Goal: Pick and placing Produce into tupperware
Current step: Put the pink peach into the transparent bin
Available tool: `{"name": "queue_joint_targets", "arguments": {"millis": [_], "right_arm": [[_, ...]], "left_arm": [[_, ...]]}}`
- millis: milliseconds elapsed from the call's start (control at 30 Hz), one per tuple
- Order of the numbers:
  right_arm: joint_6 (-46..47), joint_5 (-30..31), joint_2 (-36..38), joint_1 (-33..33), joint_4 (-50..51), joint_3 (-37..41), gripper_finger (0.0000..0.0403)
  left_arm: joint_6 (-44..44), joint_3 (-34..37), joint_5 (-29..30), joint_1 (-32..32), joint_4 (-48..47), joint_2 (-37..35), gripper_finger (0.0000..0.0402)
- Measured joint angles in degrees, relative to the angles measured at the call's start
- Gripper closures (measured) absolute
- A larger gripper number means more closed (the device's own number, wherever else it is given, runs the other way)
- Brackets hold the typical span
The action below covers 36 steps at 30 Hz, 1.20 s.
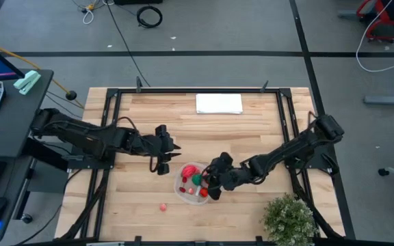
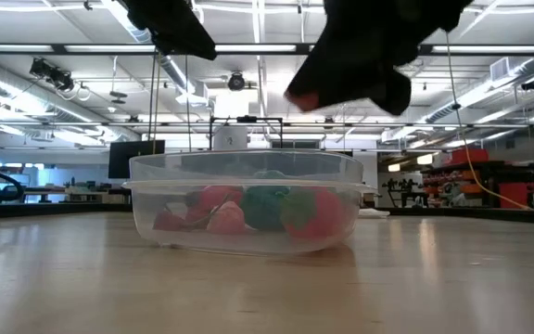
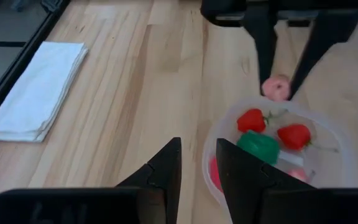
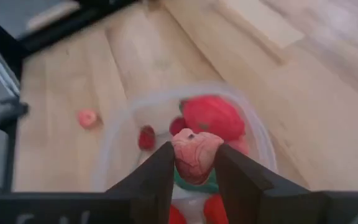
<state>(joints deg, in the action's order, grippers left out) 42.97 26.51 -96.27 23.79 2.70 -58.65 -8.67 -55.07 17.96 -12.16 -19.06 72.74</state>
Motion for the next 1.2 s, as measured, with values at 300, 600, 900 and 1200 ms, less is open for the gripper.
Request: {"name": "queue_joint_targets", "arguments": {"millis": [300,600,900,1200], "right_arm": [[0.3,-2.8,-7.3,-3.4,-1.0,0.0,0.0228],[0.0,-5.7,-5.3,-4.2,-1.5,-0.7,0.0190],[-0.1,-5.9,-5.0,-4.2,-0.7,-0.7,0.0188],[-8.0,-6.0,-4.5,-4.2,0.0,-0.6,0.0187]], "left_arm": [[-1.2,0.0,0.2,-1.3,-2.2,-2.4,0.0298],[-7.2,0.0,-5.1,-2.1,-7.5,-2.2,0.0301],[-20.9,0.0,-19.8,-9.9,-20.6,-1.3,0.0299],[-17.1,0.0,-20.8,-18.9,-17.7,8.0,0.0302]]}}
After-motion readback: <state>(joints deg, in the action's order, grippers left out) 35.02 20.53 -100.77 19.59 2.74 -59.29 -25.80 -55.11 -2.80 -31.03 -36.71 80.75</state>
